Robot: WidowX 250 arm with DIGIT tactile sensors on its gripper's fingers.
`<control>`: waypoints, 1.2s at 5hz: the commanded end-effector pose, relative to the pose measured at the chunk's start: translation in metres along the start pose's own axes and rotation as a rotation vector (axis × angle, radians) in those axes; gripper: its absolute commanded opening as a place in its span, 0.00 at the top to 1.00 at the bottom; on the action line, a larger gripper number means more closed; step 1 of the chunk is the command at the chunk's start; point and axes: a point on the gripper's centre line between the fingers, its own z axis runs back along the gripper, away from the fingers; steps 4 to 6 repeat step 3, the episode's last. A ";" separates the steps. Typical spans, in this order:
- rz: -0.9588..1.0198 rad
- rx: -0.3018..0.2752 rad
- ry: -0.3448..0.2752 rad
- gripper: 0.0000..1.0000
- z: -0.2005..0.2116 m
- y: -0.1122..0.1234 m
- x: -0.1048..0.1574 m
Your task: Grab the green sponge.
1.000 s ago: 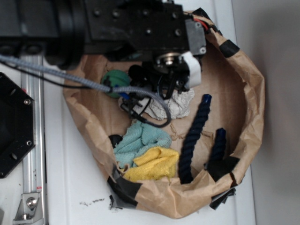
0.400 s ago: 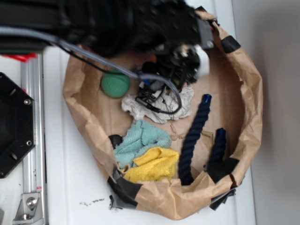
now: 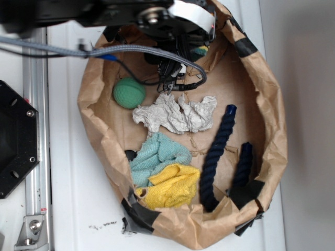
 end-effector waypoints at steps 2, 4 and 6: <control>0.173 -0.055 0.155 1.00 0.057 -0.051 0.037; 0.229 -0.111 0.182 1.00 0.058 -0.063 0.037; 0.229 -0.111 0.182 1.00 0.058 -0.063 0.037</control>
